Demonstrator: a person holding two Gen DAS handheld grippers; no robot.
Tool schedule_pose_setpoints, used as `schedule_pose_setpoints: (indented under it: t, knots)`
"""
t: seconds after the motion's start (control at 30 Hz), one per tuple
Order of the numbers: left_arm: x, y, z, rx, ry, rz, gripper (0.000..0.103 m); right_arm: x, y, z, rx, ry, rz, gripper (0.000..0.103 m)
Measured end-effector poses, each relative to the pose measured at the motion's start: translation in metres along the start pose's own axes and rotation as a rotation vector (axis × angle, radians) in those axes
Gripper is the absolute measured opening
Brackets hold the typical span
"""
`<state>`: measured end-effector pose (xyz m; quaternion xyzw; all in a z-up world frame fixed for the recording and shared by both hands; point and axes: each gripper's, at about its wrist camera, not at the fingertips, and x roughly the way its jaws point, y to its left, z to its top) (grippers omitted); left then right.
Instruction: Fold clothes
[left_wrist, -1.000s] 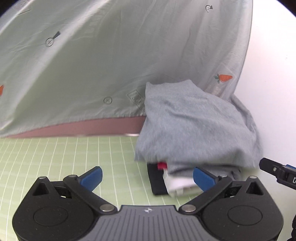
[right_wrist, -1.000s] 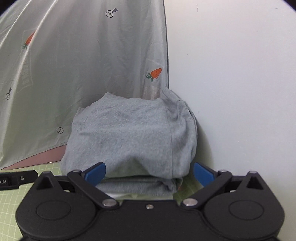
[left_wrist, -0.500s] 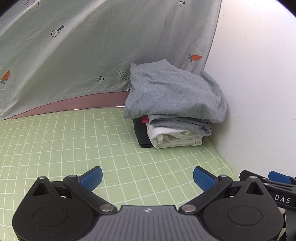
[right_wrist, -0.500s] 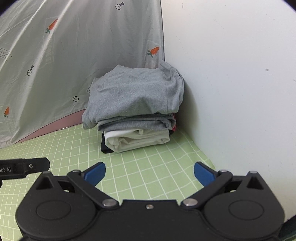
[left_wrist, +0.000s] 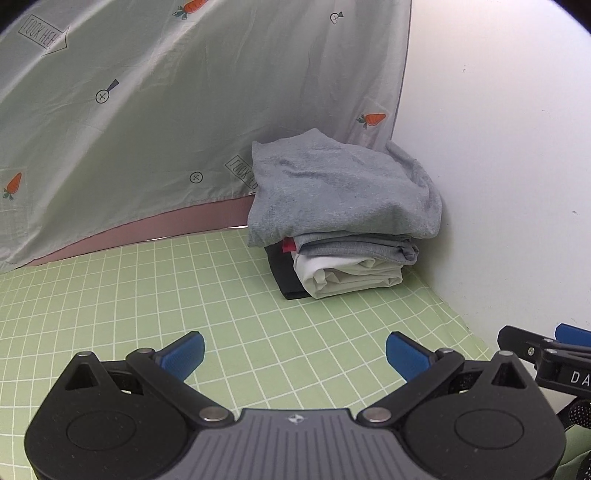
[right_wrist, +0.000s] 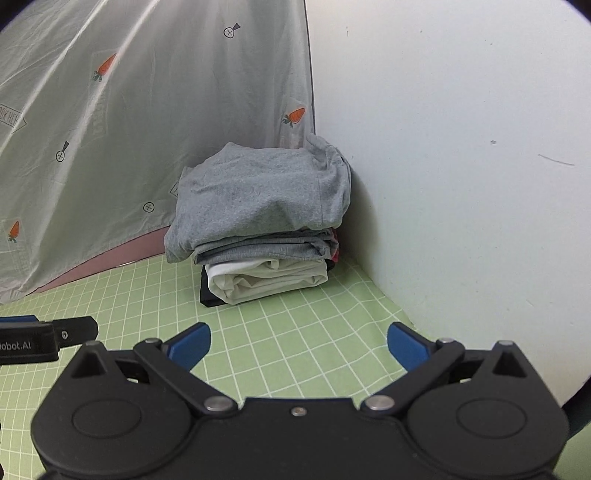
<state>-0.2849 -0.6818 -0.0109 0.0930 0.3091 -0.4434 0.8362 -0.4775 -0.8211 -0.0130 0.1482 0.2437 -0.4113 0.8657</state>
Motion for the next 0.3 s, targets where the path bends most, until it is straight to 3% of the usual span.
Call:
schedule_pose_setpoints:
  t: [0.3]
  knots:
    - [-0.0025, -0.0016, -0.0018, 0.001, 0.004, -0.011, 0.103, -0.006, -0.001, -0.0003, 0.002, -0.016, -0.009, 0.103]
